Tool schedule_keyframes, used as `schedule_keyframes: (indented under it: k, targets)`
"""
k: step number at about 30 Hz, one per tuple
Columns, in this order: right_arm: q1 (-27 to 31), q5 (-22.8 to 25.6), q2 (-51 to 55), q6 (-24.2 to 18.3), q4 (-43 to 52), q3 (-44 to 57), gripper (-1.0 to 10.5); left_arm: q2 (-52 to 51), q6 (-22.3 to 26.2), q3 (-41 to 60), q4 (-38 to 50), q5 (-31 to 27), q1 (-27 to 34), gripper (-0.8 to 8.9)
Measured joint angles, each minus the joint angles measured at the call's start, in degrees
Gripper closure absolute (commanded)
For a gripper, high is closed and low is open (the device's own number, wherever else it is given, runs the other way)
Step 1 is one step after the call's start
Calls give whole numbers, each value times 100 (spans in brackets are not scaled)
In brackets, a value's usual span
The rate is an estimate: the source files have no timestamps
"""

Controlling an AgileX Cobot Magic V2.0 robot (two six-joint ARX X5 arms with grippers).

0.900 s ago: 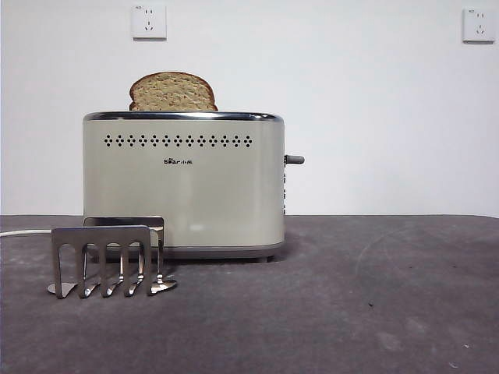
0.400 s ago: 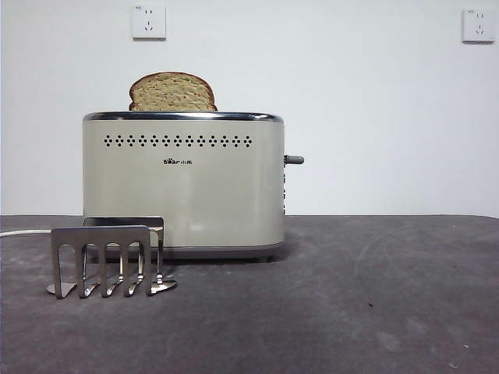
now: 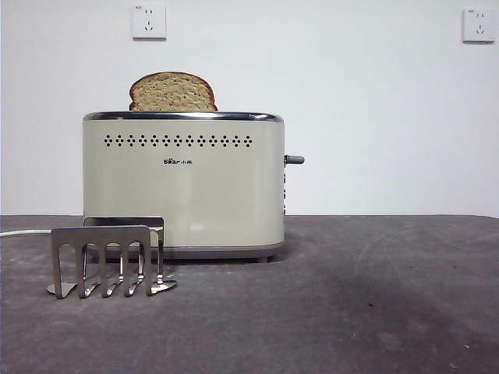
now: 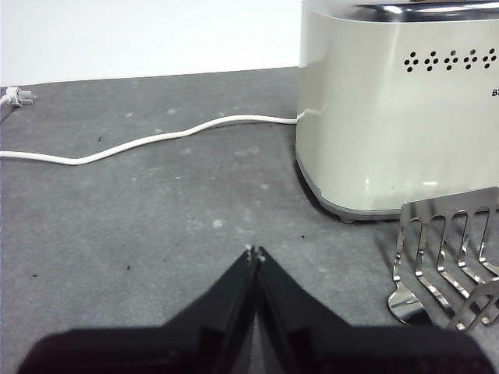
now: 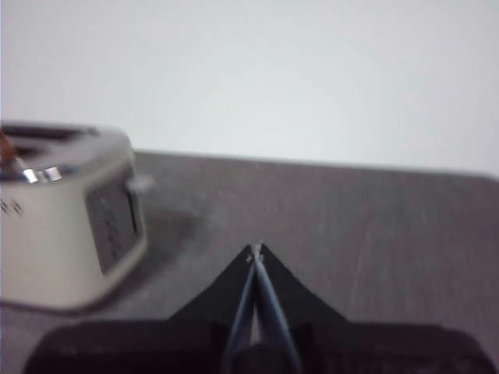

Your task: Pick up a slice of bread from the rack,put the bread on the toaster,press the button

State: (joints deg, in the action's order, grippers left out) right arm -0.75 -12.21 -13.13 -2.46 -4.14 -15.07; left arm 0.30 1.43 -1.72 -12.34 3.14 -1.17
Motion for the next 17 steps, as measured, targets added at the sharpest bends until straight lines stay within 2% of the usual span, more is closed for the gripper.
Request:
schedule_keyframes:
  k: [8,17]
  targets:
    - [2,181,894,168,-4,1134,946,0,0,0,0,0,0,817]
    - [2,192,1191,459,-304,1419,946,0,0,0,0,0,0,817]
